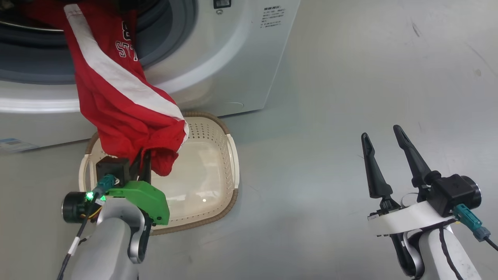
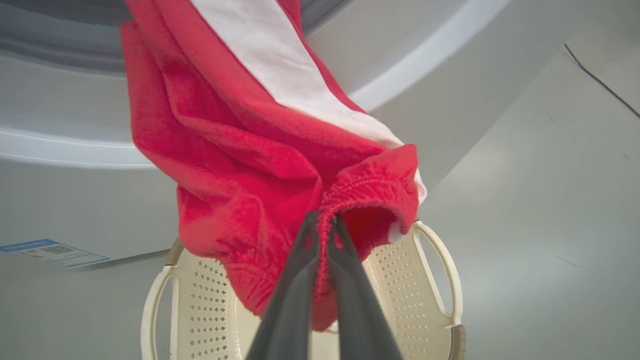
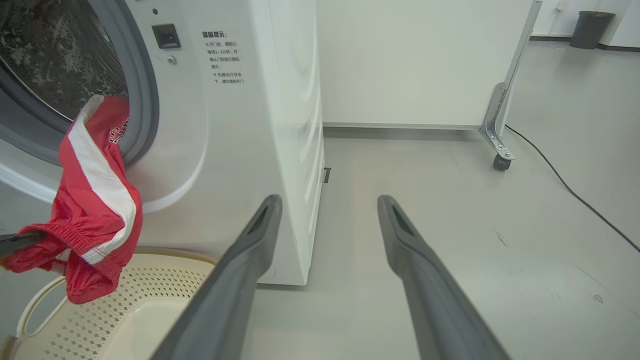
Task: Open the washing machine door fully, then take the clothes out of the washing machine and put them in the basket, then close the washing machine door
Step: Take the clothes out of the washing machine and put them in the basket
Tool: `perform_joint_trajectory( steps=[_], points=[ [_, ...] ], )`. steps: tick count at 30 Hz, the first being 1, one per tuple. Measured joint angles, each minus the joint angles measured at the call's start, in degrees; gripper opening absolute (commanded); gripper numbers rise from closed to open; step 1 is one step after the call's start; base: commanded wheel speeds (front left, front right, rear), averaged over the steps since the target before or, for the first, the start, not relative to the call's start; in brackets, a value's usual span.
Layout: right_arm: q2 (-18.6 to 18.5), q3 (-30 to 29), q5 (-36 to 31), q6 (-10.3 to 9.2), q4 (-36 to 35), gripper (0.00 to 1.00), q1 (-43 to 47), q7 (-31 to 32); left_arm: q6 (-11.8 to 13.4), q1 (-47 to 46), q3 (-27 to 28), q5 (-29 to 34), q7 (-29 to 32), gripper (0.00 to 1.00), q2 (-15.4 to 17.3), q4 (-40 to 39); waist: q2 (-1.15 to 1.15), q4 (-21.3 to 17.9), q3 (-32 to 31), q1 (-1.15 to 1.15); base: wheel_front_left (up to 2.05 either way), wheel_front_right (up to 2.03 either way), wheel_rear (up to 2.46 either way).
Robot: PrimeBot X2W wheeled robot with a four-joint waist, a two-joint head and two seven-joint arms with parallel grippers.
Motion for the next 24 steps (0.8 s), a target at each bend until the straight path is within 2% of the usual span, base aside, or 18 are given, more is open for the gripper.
perform_joint_trajectory(
  steps=[8,18,19,20,21,22,24],
  points=[
    [0.2,0.2,1.1,0.04,-0.7,1.0,-1.7,0.0,0.5,-5.9,0.2,1.3,2.9,0.0,1.2,6.0,0.0,-2.5,4.1,0.0,0.0,0.0,0.0],
    [0.6,0.1,2.6,0.05,-1.0,1.0,-5.8,0.0,1.0,-13.0,3.6,0.1,4.1,0.0,2.1,13.3,0.0,-5.9,10.1,0.0,0.0,0.0,0.0],
    [0.6,0.1,2.6,0.05,-1.0,1.0,-6.1,0.0,1.0,-13.4,3.7,0.0,4.1,0.15,2.1,14.1,0.0,-6.2,10.6,0.0,0.0,0.0,0.0],
    [0.7,0.0,2.6,0.05,-0.9,1.0,-6.3,0.0,1.0,-13.7,3.7,0.0,4.1,0.42,2.0,15.0,0.0,-6.5,11.0,0.0,0.0,0.0,0.0],
    [0.7,0.0,2.6,0.05,-0.9,1.0,-6.4,0.0,1.0,-13.9,3.8,-0.3,4.1,0.75,2.0,15.7,0.0,-6.8,11.3,0.0,0.0,0.0,0.0],
    [0.7,-0.1,2.6,0.05,-0.8,1.0,-6.5,0.0,1.0,-14.0,3.9,-0.4,4.0,1.0,1.9,16.3,0.0,-7.0,11.6,0.0,0.0,0.0,0.0],
    [0.7,-0.1,2.6,0.05,-0.6,1.0,-6.7,0.0,1.0,-14.3,4.0,-0.4,3.7,1.0,1.8,17.3,0.0,-7.4,12.0,0.0,0.0,0.0,0.0]
  ],
)
